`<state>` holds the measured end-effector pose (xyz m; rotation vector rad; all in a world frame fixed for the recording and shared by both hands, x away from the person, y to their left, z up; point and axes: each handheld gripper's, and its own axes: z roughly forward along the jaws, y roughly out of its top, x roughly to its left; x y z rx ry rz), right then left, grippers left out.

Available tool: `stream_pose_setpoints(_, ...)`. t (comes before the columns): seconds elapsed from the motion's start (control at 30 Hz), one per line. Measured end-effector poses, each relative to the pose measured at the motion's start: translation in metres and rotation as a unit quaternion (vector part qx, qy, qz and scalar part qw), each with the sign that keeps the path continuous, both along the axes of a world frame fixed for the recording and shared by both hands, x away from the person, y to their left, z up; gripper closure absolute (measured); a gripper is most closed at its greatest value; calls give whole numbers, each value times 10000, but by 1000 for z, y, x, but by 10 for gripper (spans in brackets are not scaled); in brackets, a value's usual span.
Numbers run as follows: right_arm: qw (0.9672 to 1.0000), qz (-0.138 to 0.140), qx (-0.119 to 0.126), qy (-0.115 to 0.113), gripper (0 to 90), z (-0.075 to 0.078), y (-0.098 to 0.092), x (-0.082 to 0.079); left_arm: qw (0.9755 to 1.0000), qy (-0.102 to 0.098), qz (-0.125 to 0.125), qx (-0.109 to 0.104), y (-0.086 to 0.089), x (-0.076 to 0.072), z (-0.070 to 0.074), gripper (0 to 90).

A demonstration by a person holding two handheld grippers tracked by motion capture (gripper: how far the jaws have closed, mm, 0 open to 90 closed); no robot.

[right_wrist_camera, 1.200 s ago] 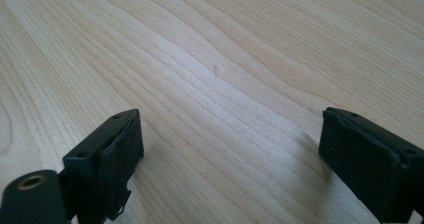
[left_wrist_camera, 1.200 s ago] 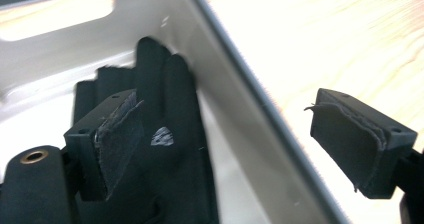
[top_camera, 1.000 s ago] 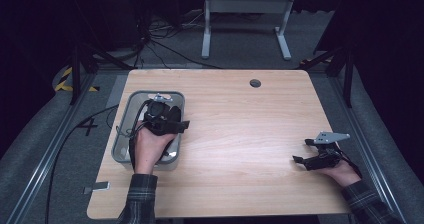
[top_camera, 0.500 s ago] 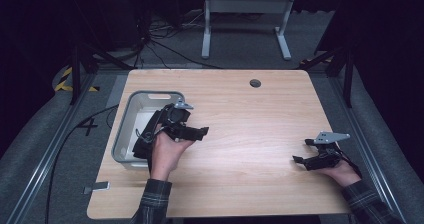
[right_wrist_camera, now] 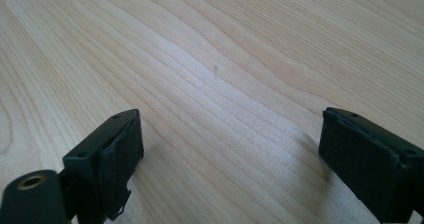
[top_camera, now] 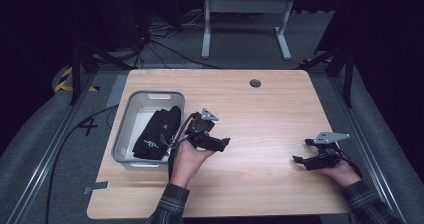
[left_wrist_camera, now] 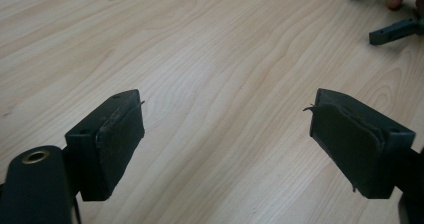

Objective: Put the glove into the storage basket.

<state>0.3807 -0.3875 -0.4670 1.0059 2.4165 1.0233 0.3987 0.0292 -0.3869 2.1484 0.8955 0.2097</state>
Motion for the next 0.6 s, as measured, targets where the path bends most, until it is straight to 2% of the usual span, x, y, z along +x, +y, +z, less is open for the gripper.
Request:
stream_pose_setpoints(0.1, 10000, 0, 1, 2, 112, 0, 0, 0, 9999, -82, -104, -29, -12, -4, -5, 146)
stream_pose_setpoints(0.3, 10000, 0, 0, 1, 111, 0, 0, 0, 9993, -142, -343, 55, -35, -9, -19, 146)
stream_pose_setpoints(0.4, 10000, -1, 1, 1, 112, 0, 0, 0, 9991, -209, -369, 43, -40, -11, -25, 146)
stream_pose_setpoints(0.6, 10000, 0, 1, 0, 112, 0, 0, 0, 9983, -186, -536, 107, -51, -13, -40, 144)
